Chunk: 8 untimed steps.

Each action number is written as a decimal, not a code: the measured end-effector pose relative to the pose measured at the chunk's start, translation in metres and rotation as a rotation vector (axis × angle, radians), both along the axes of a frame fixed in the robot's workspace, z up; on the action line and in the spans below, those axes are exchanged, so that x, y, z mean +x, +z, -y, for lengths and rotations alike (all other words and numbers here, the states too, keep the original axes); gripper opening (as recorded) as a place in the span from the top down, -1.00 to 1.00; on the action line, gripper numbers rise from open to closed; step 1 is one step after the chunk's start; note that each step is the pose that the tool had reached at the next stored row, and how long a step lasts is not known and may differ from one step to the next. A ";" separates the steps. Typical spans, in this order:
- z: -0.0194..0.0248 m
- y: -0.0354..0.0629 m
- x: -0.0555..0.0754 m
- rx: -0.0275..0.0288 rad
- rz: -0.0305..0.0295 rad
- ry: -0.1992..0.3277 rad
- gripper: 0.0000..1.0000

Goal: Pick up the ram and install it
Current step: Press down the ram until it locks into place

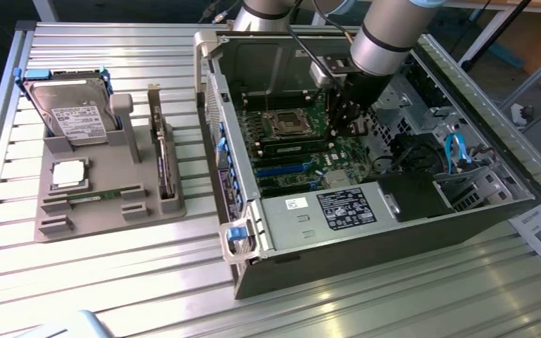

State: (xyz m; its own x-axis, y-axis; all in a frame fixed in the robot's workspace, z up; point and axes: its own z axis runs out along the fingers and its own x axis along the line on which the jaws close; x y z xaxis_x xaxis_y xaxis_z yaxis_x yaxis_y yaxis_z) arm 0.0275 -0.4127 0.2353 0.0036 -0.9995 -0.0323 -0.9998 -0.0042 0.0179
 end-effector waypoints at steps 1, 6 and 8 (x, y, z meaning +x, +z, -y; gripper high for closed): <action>0.0000 -0.0005 0.000 -0.0001 0.0000 0.000 0.80; 0.0001 -0.0017 0.000 -0.0002 -0.0001 0.000 0.80; 0.0001 -0.0021 0.000 -0.0001 0.0000 0.000 0.80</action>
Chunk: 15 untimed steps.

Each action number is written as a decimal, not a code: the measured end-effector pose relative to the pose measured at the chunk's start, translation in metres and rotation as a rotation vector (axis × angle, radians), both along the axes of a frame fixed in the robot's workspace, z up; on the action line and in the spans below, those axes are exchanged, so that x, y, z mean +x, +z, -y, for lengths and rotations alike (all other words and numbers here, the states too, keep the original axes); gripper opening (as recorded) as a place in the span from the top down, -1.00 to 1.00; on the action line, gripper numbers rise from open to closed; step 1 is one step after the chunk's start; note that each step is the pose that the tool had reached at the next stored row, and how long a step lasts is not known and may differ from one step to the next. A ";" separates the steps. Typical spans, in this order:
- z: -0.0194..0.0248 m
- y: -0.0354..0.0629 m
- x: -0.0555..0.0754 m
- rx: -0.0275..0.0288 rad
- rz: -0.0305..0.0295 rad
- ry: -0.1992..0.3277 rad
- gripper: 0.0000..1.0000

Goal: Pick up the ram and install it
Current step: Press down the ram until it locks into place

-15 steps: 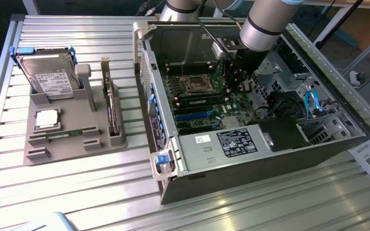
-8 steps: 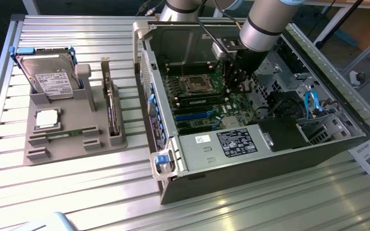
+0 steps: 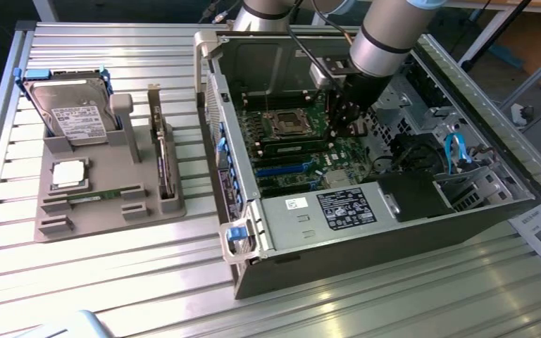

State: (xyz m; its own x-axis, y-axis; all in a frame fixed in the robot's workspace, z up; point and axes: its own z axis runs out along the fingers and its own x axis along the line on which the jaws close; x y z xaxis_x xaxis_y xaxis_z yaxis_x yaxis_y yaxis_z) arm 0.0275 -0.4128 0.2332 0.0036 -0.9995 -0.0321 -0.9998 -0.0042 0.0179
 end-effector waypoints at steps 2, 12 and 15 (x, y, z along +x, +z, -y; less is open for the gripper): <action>0.0001 -0.0004 0.000 -0.0003 -0.0001 0.000 0.80; 0.0003 -0.0012 0.000 0.0004 0.0001 0.000 0.80; 0.0004 0.0021 0.000 0.0005 0.0000 0.000 0.80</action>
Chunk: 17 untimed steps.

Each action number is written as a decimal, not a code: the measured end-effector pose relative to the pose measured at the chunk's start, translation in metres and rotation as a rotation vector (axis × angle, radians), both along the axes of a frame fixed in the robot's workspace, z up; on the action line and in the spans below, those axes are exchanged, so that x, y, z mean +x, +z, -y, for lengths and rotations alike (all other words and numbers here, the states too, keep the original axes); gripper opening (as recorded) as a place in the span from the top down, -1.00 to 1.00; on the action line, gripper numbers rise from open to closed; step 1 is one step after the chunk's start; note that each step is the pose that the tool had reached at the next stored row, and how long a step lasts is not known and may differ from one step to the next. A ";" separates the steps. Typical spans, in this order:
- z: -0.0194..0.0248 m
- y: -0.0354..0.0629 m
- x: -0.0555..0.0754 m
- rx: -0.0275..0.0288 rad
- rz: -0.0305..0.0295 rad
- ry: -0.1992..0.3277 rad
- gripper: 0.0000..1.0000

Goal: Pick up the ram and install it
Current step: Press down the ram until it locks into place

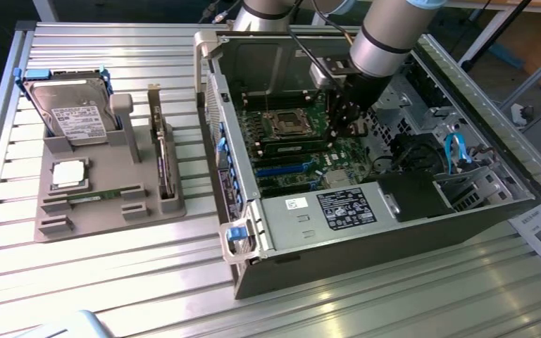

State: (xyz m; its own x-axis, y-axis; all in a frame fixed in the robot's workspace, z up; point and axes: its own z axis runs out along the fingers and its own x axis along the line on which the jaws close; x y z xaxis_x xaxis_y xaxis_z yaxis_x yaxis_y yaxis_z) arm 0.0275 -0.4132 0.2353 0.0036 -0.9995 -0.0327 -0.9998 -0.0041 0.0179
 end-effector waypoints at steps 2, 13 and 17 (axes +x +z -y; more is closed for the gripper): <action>0.0000 0.0031 0.000 0.0014 0.0000 0.000 0.80; 0.0000 0.0184 0.000 0.0042 0.0000 0.000 0.80; 0.0000 0.0184 -0.025 0.0047 0.0047 0.000 0.80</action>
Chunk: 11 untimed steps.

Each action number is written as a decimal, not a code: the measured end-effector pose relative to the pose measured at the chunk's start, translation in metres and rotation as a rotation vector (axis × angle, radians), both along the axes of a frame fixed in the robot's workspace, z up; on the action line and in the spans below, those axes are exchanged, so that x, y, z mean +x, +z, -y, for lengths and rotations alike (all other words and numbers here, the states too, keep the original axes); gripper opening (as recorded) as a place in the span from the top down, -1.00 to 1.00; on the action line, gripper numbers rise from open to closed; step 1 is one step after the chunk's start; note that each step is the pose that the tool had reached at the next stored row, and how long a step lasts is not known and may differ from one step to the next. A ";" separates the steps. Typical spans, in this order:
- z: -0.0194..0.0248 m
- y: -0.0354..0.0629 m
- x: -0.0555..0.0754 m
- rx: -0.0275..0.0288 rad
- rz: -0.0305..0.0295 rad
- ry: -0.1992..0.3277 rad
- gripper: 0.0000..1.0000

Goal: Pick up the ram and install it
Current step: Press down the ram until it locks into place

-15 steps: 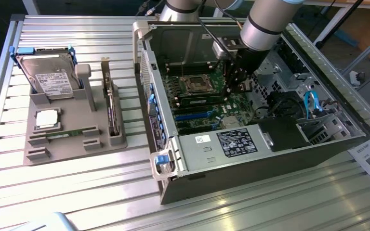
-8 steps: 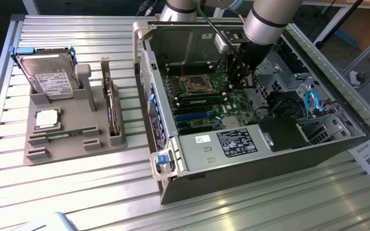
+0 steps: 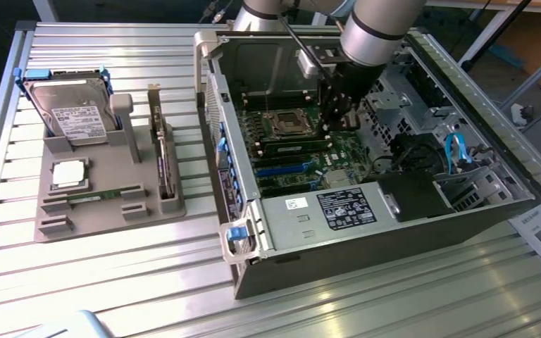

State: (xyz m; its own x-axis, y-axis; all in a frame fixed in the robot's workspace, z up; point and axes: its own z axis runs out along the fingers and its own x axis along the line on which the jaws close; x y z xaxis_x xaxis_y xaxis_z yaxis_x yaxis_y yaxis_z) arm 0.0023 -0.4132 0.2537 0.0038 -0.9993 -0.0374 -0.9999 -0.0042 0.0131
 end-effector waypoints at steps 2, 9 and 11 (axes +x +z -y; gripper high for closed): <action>-0.0001 0.0000 -0.010 0.0004 0.0029 0.000 0.80; -0.0001 0.0000 -0.033 0.0004 0.0089 0.000 0.80; 0.0000 0.0000 -0.036 0.0003 0.0092 0.000 0.80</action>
State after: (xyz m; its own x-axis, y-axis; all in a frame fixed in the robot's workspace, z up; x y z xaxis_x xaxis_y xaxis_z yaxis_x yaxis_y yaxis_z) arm -0.0341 -0.4132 0.2537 0.0041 -0.9993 -0.0377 -1.0000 -0.0043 0.0039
